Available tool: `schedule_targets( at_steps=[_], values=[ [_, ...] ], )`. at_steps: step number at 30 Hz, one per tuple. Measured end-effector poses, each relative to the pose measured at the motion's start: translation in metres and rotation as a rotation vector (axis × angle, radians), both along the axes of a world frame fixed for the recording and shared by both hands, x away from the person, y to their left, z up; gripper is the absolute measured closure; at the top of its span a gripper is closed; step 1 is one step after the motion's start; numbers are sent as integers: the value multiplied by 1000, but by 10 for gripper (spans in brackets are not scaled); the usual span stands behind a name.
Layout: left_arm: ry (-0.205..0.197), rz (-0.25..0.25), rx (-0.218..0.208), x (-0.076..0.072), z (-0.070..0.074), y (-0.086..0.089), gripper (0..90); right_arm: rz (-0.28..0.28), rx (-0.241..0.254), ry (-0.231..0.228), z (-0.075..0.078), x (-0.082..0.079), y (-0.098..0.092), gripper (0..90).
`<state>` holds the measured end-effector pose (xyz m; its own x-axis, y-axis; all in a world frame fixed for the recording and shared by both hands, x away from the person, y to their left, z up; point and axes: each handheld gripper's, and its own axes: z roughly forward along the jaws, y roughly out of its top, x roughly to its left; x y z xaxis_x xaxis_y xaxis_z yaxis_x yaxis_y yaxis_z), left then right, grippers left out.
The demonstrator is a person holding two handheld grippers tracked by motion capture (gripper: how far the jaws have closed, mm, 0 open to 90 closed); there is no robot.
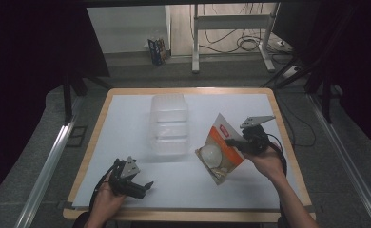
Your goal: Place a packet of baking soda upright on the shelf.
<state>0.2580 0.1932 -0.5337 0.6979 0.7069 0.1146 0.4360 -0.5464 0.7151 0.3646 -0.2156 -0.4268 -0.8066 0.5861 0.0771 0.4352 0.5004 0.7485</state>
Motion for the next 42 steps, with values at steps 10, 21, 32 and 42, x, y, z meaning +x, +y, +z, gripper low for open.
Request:
schedule_targets(
  at_steps=[10,21,32,42],
  values=[
    [-7,2,-6,0,1,1,0,18,-13,-27,18,2,11,883],
    [2,-1,-34,0,2,2,0,-7,-24,-68,36,16,12,883],
    [-1,-6,-35,-1,3,3,0,6,-14,-103,55,32,22,882],
    [-2,-5,-39,-1,3,4,0,23,-13,-120,66,52,41,882]
  ],
)
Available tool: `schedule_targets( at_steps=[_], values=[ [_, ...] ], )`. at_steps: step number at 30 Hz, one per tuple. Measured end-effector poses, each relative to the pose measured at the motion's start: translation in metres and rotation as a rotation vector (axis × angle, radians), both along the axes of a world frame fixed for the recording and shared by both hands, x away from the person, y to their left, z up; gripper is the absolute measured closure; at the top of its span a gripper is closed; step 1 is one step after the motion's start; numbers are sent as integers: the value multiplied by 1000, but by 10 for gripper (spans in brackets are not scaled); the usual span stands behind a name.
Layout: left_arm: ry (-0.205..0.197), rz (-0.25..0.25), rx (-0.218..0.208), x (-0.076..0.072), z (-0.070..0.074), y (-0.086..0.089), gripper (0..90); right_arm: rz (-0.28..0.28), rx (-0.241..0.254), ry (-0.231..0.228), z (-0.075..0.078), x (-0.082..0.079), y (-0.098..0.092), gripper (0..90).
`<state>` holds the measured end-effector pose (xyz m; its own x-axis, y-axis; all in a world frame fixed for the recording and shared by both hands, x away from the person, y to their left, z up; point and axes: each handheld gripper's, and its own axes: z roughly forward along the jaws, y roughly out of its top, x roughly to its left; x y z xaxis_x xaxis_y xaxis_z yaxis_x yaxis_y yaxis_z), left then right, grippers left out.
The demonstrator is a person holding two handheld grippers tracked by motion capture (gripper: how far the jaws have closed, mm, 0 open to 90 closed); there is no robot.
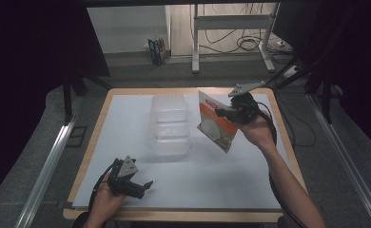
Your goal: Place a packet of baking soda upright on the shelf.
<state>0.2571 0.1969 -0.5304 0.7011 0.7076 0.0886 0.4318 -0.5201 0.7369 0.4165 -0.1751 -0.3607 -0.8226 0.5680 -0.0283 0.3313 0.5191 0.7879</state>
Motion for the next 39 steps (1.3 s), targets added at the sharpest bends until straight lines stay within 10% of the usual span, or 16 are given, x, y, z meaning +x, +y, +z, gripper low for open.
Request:
schedule_targets(
  at_steps=[39],
  values=[
    [-6,6,7,0,0,2,0,88,-58,-16,10,66,92,881]
  ],
)
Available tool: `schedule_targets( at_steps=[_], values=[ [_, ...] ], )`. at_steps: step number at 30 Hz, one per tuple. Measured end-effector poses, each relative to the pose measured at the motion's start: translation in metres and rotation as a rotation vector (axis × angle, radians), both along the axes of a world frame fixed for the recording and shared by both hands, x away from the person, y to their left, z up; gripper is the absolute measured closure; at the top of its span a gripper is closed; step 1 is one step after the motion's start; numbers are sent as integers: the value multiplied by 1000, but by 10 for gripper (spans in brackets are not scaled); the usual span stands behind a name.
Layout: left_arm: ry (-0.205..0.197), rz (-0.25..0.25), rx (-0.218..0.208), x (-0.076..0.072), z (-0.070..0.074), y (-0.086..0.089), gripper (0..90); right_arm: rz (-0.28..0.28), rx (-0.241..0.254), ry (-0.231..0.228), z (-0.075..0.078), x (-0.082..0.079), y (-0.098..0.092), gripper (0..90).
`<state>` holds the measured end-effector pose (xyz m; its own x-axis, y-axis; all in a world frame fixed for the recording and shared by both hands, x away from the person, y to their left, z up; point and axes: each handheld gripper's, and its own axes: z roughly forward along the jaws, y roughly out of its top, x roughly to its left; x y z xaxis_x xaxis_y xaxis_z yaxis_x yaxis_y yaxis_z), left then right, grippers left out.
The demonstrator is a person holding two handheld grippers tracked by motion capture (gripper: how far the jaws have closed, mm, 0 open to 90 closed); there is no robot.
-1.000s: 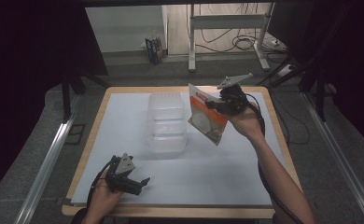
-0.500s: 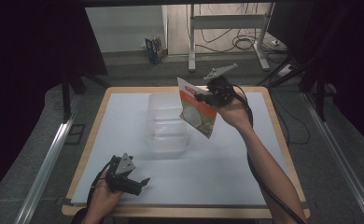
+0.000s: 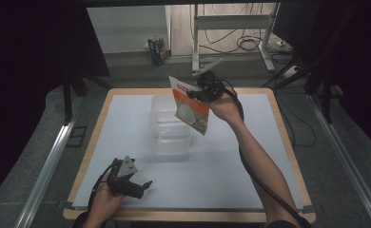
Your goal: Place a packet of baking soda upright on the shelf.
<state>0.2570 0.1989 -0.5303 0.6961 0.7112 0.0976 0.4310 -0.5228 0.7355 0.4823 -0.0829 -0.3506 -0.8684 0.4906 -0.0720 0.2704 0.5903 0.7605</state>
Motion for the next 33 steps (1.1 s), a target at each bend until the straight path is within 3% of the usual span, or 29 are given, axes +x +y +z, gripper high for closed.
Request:
schedule_targets(
  at_steps=[12,24,30,33],
  values=[
    [2,-2,2,0,0,1,0,48,-20,13,-8,16,42,879],
    [0,0,5,0,0,1,0,88,3,24,-19,23,84,878],
    [-1,0,7,0,0,1,0,76,-7,50,-37,27,82,874],
    [1,1,6,0,0,1,0,66,16,71,-49,27,74,868]
  ],
)
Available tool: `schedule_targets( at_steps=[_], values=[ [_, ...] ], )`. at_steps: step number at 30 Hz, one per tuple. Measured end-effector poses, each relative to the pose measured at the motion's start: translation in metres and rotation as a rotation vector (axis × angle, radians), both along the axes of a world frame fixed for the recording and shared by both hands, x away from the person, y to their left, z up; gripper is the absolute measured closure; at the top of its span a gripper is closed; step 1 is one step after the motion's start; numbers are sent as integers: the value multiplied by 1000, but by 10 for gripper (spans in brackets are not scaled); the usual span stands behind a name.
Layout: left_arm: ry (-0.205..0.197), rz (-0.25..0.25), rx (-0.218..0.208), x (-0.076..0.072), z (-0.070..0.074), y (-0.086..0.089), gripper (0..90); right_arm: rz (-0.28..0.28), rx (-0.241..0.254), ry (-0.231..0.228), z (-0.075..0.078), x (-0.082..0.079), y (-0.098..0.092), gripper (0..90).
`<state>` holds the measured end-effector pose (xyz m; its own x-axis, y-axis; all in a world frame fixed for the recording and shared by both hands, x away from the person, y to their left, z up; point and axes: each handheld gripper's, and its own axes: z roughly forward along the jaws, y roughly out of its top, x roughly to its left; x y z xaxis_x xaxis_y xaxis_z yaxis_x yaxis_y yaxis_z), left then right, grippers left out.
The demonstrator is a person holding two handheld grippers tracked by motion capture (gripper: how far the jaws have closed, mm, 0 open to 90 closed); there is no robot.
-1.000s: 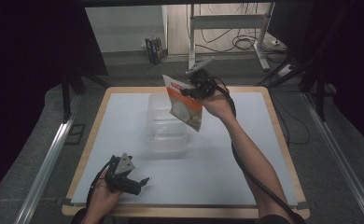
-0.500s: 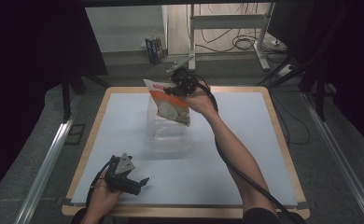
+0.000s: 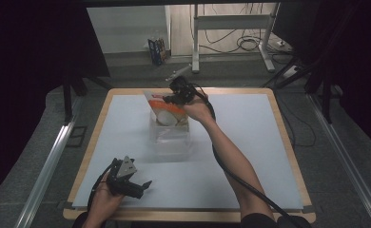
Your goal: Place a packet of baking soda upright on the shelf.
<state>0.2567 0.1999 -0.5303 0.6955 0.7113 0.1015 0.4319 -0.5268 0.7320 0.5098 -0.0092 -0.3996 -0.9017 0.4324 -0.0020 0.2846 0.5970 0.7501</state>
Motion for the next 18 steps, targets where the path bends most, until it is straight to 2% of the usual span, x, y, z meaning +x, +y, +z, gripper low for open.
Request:
schedule_targets(
  at_steps=[2,5,12,15,18],
  values=[
    [4,0,0,0,0,0,0,-6,17,0,-4,0,-7,867],
    [7,-1,2,0,0,-1,0,-27,-22,-15,-9,0,-15,865],
    [9,0,4,0,0,-2,0,-40,-28,-7,-17,-2,-24,841],
    [9,1,3,0,0,-1,0,-51,-34,-23,-15,-3,-23,760],
    [8,1,4,0,0,-1,0,-72,-24,-35,-11,-3,-24,590]
  ],
)
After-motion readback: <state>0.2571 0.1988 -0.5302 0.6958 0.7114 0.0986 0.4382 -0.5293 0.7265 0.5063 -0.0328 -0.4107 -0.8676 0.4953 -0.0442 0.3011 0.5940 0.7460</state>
